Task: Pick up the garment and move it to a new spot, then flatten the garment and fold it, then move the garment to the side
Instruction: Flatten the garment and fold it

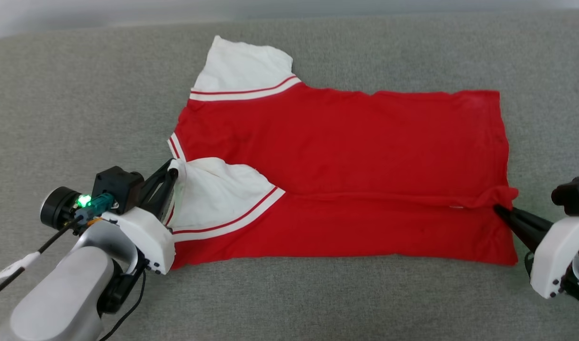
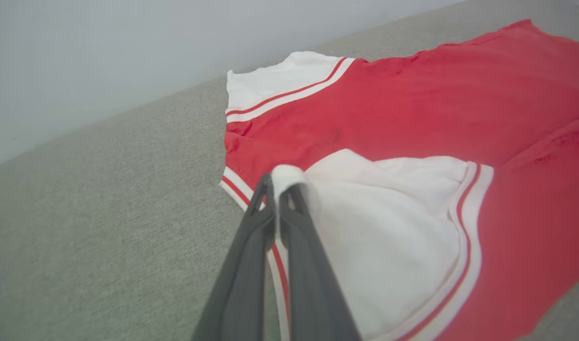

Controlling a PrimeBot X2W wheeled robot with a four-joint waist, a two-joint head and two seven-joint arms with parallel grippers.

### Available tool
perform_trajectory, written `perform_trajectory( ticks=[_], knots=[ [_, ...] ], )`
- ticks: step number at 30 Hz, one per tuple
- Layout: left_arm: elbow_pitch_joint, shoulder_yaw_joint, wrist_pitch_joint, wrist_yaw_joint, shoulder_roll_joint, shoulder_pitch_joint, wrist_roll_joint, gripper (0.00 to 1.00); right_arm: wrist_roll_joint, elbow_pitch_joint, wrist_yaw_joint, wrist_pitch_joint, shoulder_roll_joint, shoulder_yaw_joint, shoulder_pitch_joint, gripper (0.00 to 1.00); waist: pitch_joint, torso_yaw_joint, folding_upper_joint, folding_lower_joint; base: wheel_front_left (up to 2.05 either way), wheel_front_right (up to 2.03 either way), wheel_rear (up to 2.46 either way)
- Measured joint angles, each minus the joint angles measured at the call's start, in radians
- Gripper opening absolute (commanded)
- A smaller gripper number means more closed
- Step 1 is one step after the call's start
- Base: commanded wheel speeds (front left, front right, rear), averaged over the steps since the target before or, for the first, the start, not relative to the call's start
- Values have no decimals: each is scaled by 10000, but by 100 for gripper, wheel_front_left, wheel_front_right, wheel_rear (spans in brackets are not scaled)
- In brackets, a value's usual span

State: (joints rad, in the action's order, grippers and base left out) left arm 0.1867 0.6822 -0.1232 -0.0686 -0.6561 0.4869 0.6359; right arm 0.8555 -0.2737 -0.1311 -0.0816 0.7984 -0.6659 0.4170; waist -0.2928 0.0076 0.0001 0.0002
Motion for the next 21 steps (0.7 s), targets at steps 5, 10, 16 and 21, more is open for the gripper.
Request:
perform_trajectory(
  ticks=[5,10,16,21],
  knots=[
    [1360,213,-73,466,458,482,59,0,-336,-341,0,-307,-447,146,357,0,-605,-136,0,1,0,0,0],
    [2635,416,-207,907,809,782,90,0,-493,-500,-4,-612,-673,144,566,0,-916,-222,0,0,0,0,0],
    [3528,564,-435,1360,1135,1127,180,100,-650,-535,0,-995,-773,282,515,84,-659,-141,0,-1,0,0,0],
    [3580,589,-330,1484,1005,1393,201,100,-899,-94,0,-1127,-704,604,94,100,-173,-8,0,0,0,0,0]
  ],
)
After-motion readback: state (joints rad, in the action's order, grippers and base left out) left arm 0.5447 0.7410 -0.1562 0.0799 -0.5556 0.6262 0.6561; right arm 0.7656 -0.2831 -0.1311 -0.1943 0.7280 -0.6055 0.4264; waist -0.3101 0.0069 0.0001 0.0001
